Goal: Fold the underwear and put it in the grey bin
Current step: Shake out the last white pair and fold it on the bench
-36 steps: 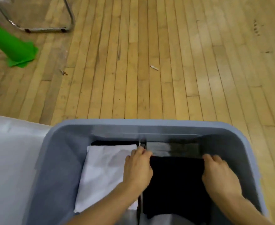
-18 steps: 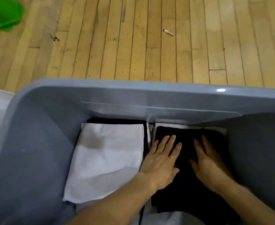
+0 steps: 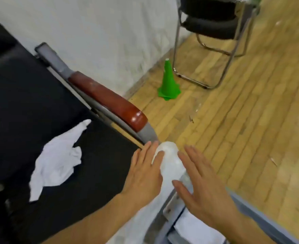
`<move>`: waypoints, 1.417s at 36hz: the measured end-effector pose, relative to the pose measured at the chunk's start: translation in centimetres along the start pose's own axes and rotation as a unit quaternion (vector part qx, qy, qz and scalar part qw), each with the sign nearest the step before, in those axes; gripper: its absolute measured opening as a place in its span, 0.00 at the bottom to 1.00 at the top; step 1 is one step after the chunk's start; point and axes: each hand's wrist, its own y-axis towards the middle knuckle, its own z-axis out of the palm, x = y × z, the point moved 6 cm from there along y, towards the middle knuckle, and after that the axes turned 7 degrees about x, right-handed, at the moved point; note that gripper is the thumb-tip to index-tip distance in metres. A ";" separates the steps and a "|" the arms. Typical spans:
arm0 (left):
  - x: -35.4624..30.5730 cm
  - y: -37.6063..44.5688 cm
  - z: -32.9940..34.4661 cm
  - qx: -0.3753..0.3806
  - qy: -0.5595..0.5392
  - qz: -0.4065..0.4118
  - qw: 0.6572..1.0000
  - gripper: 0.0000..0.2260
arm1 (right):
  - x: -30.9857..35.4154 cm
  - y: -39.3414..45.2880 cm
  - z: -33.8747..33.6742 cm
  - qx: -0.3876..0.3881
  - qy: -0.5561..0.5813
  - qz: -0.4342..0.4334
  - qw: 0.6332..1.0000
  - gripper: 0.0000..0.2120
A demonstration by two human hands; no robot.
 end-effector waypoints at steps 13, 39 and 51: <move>31.3 -14.6 -3.9 0.040 -0.051 -0.315 0.947 0.30 | 25.0 14.8 13.0 0.218 -0.027 -0.103 0.970 0.25; 50.4 -24.8 -23.8 -0.164 -0.510 -0.340 0.773 0.14 | 52.6 27.4 9.7 0.226 -0.101 -0.233 0.940 0.19; 38.4 -47.6 -59.9 -0.238 -0.302 -0.370 0.845 0.12 | 80.4 13.2 -16.6 0.145 0.149 -0.329 0.921 0.12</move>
